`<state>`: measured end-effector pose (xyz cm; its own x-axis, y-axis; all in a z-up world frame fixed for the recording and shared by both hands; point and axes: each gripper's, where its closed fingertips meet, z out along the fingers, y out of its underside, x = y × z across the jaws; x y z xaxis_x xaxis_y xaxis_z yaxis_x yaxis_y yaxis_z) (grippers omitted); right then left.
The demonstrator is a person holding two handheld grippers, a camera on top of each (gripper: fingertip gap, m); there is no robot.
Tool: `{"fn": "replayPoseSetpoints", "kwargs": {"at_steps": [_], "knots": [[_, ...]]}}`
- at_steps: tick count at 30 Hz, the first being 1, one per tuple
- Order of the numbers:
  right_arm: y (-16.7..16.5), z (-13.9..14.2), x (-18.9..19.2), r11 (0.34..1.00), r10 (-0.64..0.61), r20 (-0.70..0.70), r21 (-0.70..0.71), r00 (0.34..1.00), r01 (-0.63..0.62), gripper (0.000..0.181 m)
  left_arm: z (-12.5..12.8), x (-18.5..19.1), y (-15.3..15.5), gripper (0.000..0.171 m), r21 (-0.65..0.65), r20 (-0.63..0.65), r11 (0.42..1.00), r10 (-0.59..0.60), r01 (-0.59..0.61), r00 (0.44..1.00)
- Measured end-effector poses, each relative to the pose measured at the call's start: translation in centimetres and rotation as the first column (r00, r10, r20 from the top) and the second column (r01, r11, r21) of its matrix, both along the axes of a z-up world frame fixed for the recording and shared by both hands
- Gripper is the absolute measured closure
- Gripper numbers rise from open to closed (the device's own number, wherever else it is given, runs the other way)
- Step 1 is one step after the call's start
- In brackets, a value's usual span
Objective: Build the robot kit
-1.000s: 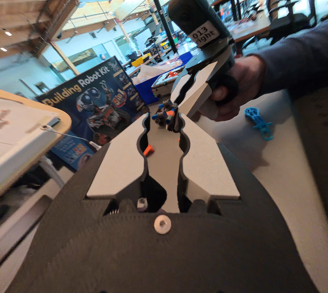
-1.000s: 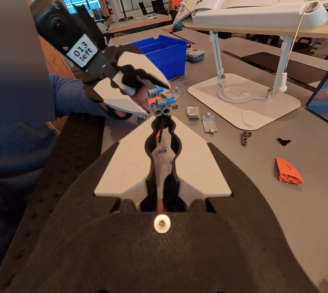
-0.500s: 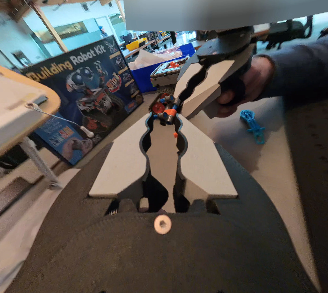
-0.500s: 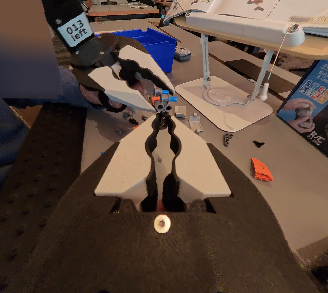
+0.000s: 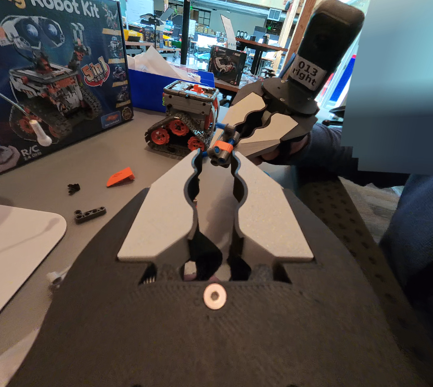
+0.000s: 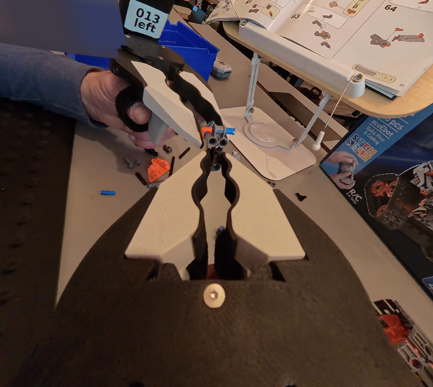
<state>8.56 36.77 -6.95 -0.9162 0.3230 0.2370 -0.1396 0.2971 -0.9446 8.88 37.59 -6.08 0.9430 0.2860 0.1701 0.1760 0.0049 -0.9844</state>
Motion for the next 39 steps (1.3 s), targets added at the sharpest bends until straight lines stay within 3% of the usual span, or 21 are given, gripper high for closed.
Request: {"fn": "replayPoseSetpoints", "kwargs": {"at_steps": [5, 11, 20, 21, 25, 27, 29, 31, 34, 39], "knots": [[-0.1, -0.2, 0.2, 0.998, 0.04, 0.126, -0.045, 0.991, -0.035, 0.175, 0.0, 0.0, 0.1, 0.151, -0.118, -0.29, 0.985, 0.087, -0.125, 0.953], [-0.1, -0.4, 0.1, 0.993, 0.076, 0.282, -0.11, 0.956, -0.046, 0.175, 0.2, -0.4, -0.1, 0.155, -0.234, -0.66, 0.895, 0.141, -0.381, 0.738], [0.0, -0.4, 0.2, 0.99, 0.092, 0.351, -0.13, 0.932, -0.048, 0.175, 0.4, -0.4, -0.1, 0.157, -0.244, -0.792, 0.849, 0.104, -0.469, 0.602], [0.0, -0.4, 0.3, 0.99, 0.096, 0.336, -0.128, 0.937, -0.056, 0.175, 0.5, -0.2, -0.1, 0.157, -0.238, -0.78, 0.861, 0.106, -0.449, 0.617], [0.1, -0.1, 0.4, 0.994, 0.079, 0.238, -0.096, 0.968, -0.057, 0.176, 0.5, -0.3, -0.2, 0.152, -0.206, -0.588, 0.927, 0.14, -0.314, 0.797], [0.2, -0.1, 0.2, 0.997, 0.055, 0.171, -0.065, 0.984, -0.044, 0.176, 0.2, -0.2, 0.0, 0.147, -0.174, -0.377, 0.965, 0.118, -0.196, 0.919], [0.2, -0.1, 0.3, 0.998, 0.05, 0.131, -0.047, 0.99, -0.044, 0.175, 0.5, 0.1, 0.0, 0.142, -0.084, -0.156, 0.994, 0.058, -0.071, 0.986], [0.1, -0.2, 0.4, 0.998, 0.05, 0.109, -0.034, 0.993, -0.047, 0.175, 0.6, 0.1, -0.2, 0.141, -0.004, -0.009, 1.0, 0.001, -0.001, 1.0], [0.1, -0.2, 0.4, 0.999, 0.045, 0.093, -0.03, 0.995, -0.043, 0.175, 0.4, 0.5, -0.1, 0.147, 0.052, 0.111, 0.997, -0.07, 0.064, 0.991], [0.1, 0.0, 0.5, 0.998, 0.054, 0.101, -0.044, 0.993, -0.05, 0.176, 0.6, 0.6, 0.0, 0.149, 0.076, 0.117, 0.995, -0.075, 0.066, 0.99]]}}
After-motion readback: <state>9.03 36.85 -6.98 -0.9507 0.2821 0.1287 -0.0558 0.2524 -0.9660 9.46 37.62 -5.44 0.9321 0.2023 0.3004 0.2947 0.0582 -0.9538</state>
